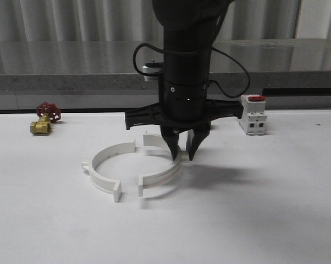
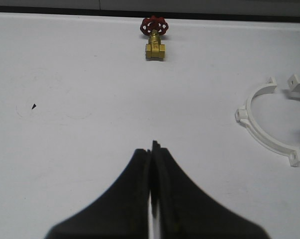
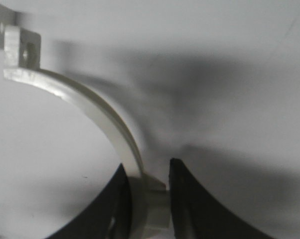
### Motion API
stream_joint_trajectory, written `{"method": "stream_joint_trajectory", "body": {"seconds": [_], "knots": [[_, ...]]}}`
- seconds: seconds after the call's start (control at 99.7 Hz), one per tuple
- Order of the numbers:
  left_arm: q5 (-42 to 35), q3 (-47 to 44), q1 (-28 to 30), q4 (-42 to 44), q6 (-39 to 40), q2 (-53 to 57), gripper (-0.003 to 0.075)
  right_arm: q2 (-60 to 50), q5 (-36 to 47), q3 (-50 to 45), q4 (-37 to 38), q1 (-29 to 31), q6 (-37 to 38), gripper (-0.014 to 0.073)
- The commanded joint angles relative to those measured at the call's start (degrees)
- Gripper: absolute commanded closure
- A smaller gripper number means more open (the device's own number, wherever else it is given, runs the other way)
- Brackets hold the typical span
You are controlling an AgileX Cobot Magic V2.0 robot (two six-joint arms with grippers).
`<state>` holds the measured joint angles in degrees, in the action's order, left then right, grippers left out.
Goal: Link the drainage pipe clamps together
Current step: 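Carry the half-ring with the right gripper toward the placed half-ring, then press the held half-ring's ends against the placed half-ring's ends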
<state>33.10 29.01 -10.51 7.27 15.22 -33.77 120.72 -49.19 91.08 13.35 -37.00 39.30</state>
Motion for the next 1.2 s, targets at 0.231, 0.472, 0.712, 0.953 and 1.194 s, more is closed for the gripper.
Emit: {"method": "stream_joint_trajectory", "body": {"seconds": [0.231,0.472,0.712,0.953,1.194], "knots": [[-3.8,1.5,0.3,0.4,0.2,-0.1,0.0741,-2.0,2.3,2.2,1.2,-0.1,2.8,0.0551],[-3.8,1.5,0.3,0.4,0.2,-0.1,0.0741,-2.0,3.4,2.2,1.0,-0.2,2.9,0.0551],[-3.8,1.5,0.3,0.4,0.2,-0.1,0.0741,-2.0,4.3,2.2,0.9,-0.6,4.1,0.0551],[-3.8,1.5,0.3,0.4,0.2,-0.1,0.0741,-2.0,4.6,2.2,0.9,-0.6,4.8,0.0551],[-3.8,1.5,0.3,0.4,0.2,-0.1,0.0741,-2.0,4.9,2.2,0.9,-0.6,5.5,0.0551]]}}
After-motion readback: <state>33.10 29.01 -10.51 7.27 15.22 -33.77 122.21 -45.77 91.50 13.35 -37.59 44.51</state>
